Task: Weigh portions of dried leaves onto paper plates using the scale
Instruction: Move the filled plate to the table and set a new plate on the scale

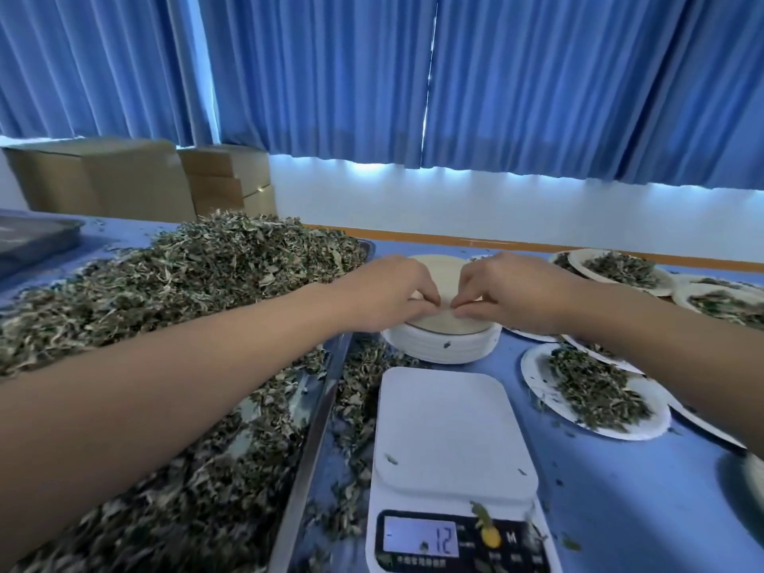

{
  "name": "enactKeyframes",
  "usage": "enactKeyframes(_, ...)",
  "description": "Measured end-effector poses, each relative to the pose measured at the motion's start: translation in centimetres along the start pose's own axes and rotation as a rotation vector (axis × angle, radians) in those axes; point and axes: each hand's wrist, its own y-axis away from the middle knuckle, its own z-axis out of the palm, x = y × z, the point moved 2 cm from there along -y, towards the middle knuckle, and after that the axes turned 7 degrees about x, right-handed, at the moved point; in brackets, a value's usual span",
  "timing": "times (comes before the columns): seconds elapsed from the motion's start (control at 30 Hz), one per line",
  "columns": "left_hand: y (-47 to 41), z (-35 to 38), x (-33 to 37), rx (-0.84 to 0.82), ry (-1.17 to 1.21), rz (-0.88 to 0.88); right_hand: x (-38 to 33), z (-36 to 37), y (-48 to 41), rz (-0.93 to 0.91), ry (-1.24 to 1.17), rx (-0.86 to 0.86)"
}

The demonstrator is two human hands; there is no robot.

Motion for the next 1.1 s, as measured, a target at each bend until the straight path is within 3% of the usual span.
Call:
enactKeyframes(0.33,-0.3,-0.3,0.3,-0.022,0.015,0.021,-0.6,0.0,0.6,-0.109,0.18,0.023)
enactKeyframes(0.57,-0.7,-0.3,0.6,-0.038,-0.046,0.028,0.2,-0.8,0.5,-0.043,0.164,0.152)
enactKeyframes(0.73,-0.8,0.1,0.7,-0.049,-0.11,0.048,0.0,-0.2,1.1,-0.064,0.149,0.042)
enactKeyframes(1.1,-0.8,-0.1,0.1,-0.026,-0.021,0.041,0.1,-0.1,0.8,-0.109,0.204,0.104)
